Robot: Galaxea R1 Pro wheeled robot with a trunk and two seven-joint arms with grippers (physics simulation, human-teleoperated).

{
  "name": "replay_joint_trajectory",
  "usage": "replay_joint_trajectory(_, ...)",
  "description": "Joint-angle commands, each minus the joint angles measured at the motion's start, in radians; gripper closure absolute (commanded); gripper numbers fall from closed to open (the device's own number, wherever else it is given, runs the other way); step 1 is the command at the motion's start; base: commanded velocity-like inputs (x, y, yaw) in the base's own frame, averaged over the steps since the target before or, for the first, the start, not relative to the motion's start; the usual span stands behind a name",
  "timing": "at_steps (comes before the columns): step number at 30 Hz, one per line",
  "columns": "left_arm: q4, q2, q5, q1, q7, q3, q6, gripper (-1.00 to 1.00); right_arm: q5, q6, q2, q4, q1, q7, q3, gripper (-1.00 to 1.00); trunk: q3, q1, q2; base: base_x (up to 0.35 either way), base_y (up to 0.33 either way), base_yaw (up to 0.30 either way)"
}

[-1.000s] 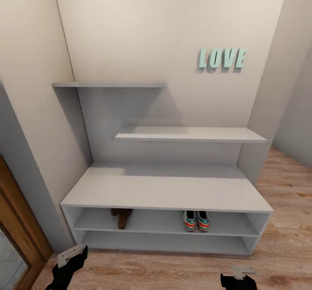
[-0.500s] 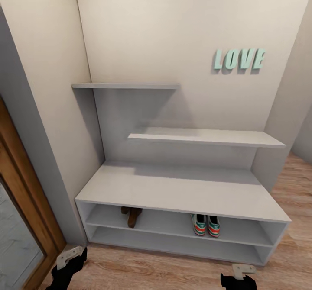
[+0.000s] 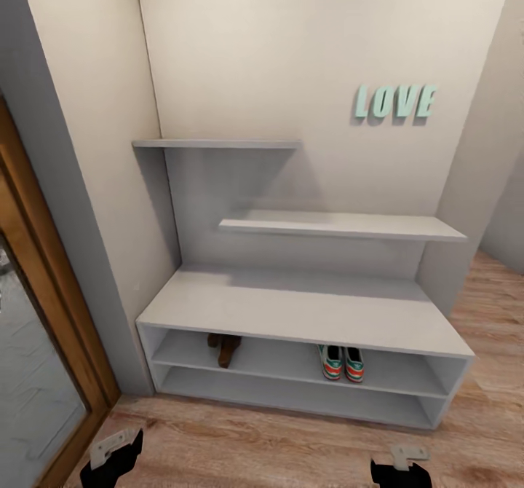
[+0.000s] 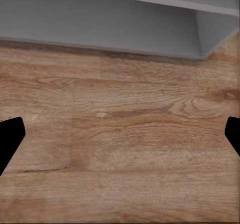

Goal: Pick up the two gym shoes and the two sandals from the corridor floor and place them onto the hallstand (shoe rack) in the corridor, making sure they are on the rack and not on the floor. Arrange them so the two gym shoes are next to each other and the two sandals are next to each other.

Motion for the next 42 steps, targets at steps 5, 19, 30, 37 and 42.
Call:
replay_joint_trajectory(5, 0.000, 0.004, -0.007, 0.001, 0.000, 0.000, 0.001, -1.00, 0.001, 0.001, -0.003, 0.005, 0.005, -0.002, 0.000, -1.00, 0.000, 0.000, 0.000, -0.137, 0.000, 0.001)
replay_joint_trajectory(19, 0.000, 0.034, -0.296, 0.118, -0.003, -0.102, 0.020, -1.00, 0.001, 0.002, -0.035, 0.017, 0.219, -0.004, 0.001, -1.00, 0.000, 0.000, 0.000, -0.032, 0.000, 0.000)
replay_joint_trajectory(30, 0.001, 0.034, -0.405, 0.169, 0.000, -0.133, 0.049, -1.00, 0.000, 0.002, -0.041, 0.019, 0.299, -0.005, 0.000, -1.00, 0.000, 0.000, 0.000, -0.004, 0.000, 0.000)
replay_joint_trajectory(37, 0.000, 0.034, -0.421, 0.178, 0.002, -0.138, 0.082, -1.00, -0.002, 0.003, -0.031, 0.020, 0.311, -0.005, -0.001, -1.00, 0.000, 0.000, 0.000, 0.000, 0.000, 0.000)
replay_joint_trajectory(42, 0.000, 0.034, -0.424, 0.179, 0.003, -0.139, 0.088, -1.00, -0.002, 0.003, -0.020, 0.020, 0.313, -0.004, -0.001, -1.00, 0.000, 0.000, 0.000, 0.000, 0.000, 0.000)
